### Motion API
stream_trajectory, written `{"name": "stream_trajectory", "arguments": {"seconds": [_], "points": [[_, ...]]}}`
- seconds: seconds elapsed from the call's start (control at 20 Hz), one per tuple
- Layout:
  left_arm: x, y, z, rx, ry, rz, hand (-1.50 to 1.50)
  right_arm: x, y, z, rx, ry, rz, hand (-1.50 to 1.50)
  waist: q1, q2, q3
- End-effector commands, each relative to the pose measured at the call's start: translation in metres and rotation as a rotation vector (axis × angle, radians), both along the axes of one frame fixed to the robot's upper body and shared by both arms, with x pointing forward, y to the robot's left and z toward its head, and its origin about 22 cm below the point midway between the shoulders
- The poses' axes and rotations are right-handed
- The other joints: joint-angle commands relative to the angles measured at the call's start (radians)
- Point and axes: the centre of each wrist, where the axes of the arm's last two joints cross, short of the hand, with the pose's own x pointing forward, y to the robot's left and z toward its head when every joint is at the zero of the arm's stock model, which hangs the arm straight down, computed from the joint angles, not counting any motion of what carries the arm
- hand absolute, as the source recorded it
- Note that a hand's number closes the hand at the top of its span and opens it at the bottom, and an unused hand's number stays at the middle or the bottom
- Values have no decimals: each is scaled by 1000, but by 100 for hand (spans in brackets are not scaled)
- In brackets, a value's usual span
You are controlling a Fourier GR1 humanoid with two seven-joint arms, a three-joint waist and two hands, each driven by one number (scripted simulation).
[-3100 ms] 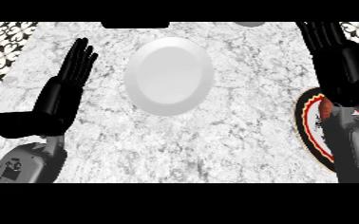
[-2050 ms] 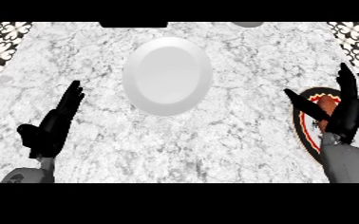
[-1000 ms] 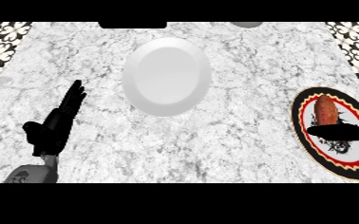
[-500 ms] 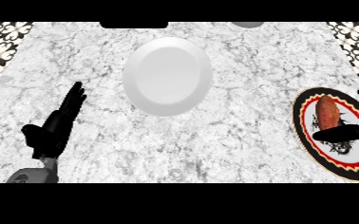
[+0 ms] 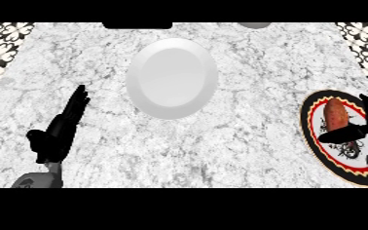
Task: Pick the sweet potato from the plate and place it in the plate
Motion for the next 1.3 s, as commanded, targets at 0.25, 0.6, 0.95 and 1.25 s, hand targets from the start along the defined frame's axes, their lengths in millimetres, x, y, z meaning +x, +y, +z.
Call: {"name": "stream_trajectory", "arguments": {"seconds": [0.25, 0.6, 0.95, 1.25], "points": [[-15, 3, -1, 5, 7, -29, 0, 4, -6, -39, -19, 50, -27, -150, 1, -1, 0], [-8, 6, 1, -10, -2, -12, 0, 9, -11, -66, 45, 32, 98, 150, 3, 0, 0], [-17, -10, 15, -14, -2, -3, 0, 17, -11, -48, -25, -22, 129, 150, 2, -2, 0], [-9, 5, 12, 3, 14, 30, 0, -24, 106, -76, -118, -151, 192, 150, -24, -14, -4]]}}
